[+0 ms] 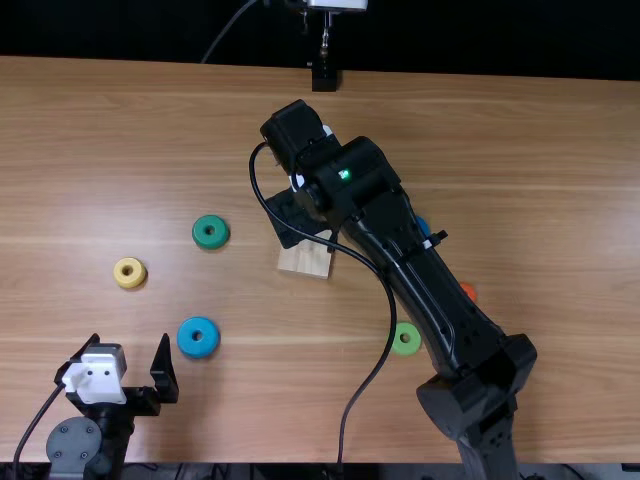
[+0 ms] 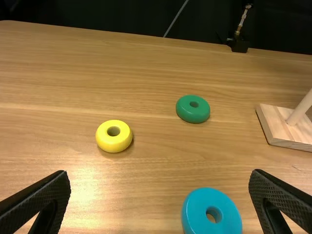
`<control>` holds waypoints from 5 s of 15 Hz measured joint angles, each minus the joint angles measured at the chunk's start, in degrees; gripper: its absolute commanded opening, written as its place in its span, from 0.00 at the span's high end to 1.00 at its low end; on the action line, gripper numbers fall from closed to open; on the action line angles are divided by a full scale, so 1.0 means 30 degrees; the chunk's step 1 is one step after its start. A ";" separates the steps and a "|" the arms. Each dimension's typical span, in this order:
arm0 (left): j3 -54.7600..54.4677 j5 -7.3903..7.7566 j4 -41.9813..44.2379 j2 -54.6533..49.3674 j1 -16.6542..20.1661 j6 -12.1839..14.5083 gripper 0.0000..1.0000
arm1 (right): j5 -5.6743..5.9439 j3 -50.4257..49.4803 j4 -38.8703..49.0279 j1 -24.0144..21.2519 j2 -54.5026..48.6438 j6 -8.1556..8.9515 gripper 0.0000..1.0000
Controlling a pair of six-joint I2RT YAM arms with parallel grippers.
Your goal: Build the Hanoi tower: stack the rings onto the peg from bottom to top in this color order: purple, dark blue, light blue, dark green, light green, yellow, orange.
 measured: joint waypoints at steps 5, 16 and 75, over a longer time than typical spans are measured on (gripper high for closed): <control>-0.0007 -0.0007 0.0015 0.0000 0.0000 -0.0007 0.00 | 0.0007 0.0000 0.0029 0.0000 0.0000 0.0007 0.00; 0.0000 0.0007 0.0015 0.0000 0.0000 0.0000 0.00 | -0.0044 0.1559 -0.0940 -0.0138 -0.0874 0.0051 0.00; 0.0000 0.0007 -0.0007 -0.0022 0.0000 -0.0007 0.00 | -0.2557 -0.9602 0.6798 -0.8072 0.2171 0.1537 0.85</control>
